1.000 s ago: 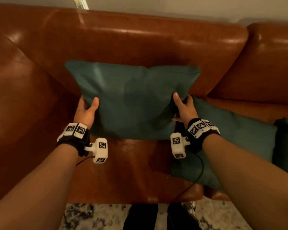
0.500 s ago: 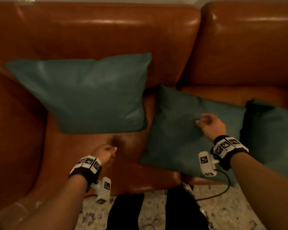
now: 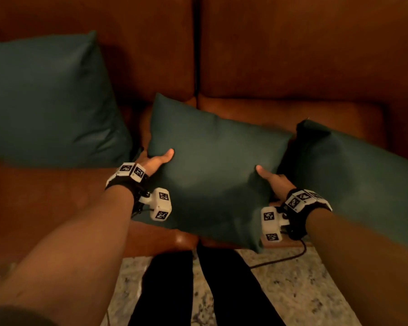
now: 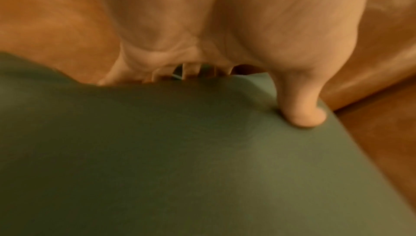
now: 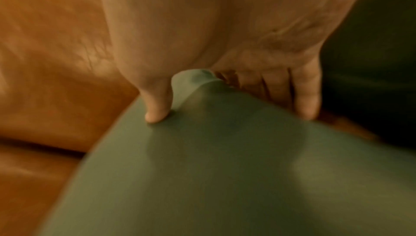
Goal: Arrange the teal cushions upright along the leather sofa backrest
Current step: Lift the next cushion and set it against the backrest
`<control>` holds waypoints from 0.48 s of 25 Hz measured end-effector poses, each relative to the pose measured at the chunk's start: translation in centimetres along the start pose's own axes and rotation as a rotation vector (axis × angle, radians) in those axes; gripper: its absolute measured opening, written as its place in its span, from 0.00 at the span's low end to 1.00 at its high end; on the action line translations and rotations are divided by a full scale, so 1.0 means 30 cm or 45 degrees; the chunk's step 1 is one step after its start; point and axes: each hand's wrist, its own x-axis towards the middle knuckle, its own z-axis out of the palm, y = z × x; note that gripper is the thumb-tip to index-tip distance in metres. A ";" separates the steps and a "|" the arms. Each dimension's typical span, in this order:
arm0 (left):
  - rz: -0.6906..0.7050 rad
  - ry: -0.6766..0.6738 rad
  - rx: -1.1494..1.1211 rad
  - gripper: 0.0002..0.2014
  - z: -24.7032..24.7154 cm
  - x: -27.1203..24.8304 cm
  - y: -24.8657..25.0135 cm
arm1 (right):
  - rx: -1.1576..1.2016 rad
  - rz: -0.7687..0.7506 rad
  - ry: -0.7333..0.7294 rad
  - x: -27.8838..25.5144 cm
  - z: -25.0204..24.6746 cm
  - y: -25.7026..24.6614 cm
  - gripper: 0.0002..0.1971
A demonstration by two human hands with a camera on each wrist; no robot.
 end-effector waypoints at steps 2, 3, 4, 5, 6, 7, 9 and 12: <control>-0.007 0.007 -0.037 0.63 0.013 -0.041 0.037 | 0.085 -0.090 -0.063 -0.036 0.005 -0.054 0.71; 0.012 0.011 -0.050 0.58 0.016 -0.064 0.052 | 0.083 -0.160 -0.043 -0.082 0.014 -0.096 0.71; 0.036 0.018 -0.070 0.55 0.016 -0.090 0.059 | 0.021 -0.238 -0.011 -0.145 0.024 -0.143 0.72; 0.084 0.029 -0.113 0.53 0.015 -0.116 0.061 | -0.078 -0.323 0.043 -0.222 0.030 -0.192 0.72; 0.164 0.058 -0.166 0.48 0.013 -0.155 0.063 | -0.171 -0.415 0.108 -0.288 0.035 -0.238 0.68; 0.255 0.098 -0.222 0.42 0.008 -0.178 0.066 | -0.226 -0.500 0.168 -0.339 0.032 -0.277 0.62; 0.467 0.195 -0.304 0.32 -0.002 -0.223 0.093 | -0.195 -0.662 0.251 -0.404 0.018 -0.341 0.53; 0.725 0.357 -0.263 0.33 -0.030 -0.217 0.157 | -0.161 -0.855 0.300 -0.388 0.024 -0.450 0.53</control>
